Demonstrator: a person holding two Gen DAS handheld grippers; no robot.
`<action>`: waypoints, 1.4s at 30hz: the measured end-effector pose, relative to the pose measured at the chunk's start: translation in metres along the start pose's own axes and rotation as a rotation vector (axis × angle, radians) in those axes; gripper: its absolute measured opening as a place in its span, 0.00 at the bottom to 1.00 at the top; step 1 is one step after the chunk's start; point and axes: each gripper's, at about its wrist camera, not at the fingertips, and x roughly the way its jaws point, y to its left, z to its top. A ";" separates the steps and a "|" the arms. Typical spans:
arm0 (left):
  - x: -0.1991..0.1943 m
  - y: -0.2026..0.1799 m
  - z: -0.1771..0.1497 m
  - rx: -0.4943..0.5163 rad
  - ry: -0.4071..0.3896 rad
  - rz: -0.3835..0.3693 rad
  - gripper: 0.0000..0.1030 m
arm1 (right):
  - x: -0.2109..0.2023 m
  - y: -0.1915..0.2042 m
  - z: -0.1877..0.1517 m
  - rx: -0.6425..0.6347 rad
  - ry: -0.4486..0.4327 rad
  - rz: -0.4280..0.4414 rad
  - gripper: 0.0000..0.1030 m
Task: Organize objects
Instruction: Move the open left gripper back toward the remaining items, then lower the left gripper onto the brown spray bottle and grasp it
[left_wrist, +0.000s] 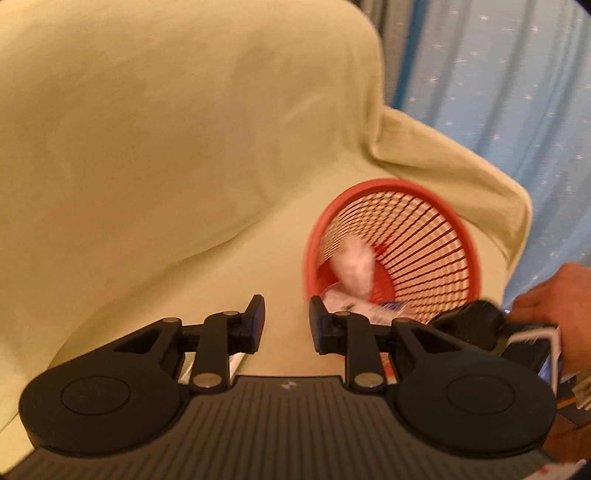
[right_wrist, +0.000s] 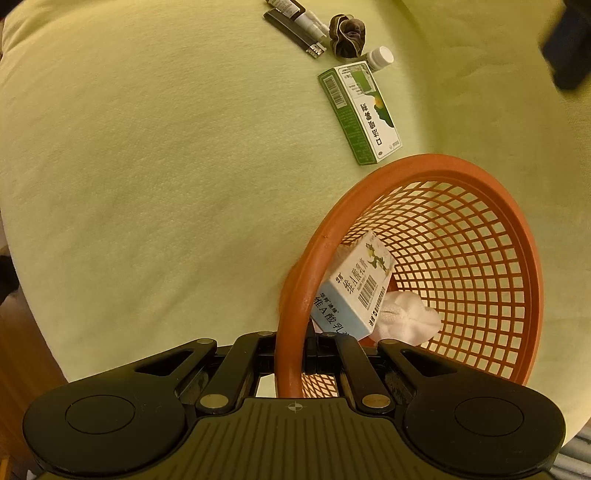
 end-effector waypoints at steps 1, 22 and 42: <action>-0.003 0.005 -0.005 -0.006 0.007 0.016 0.21 | 0.000 0.000 0.000 -0.001 0.001 0.000 0.00; -0.012 0.061 -0.101 -0.034 0.162 0.221 0.54 | 0.000 0.000 0.001 -0.002 0.013 0.005 0.00; 0.035 0.092 -0.145 0.015 0.292 0.247 0.54 | -0.002 0.001 0.000 0.003 0.019 0.006 0.00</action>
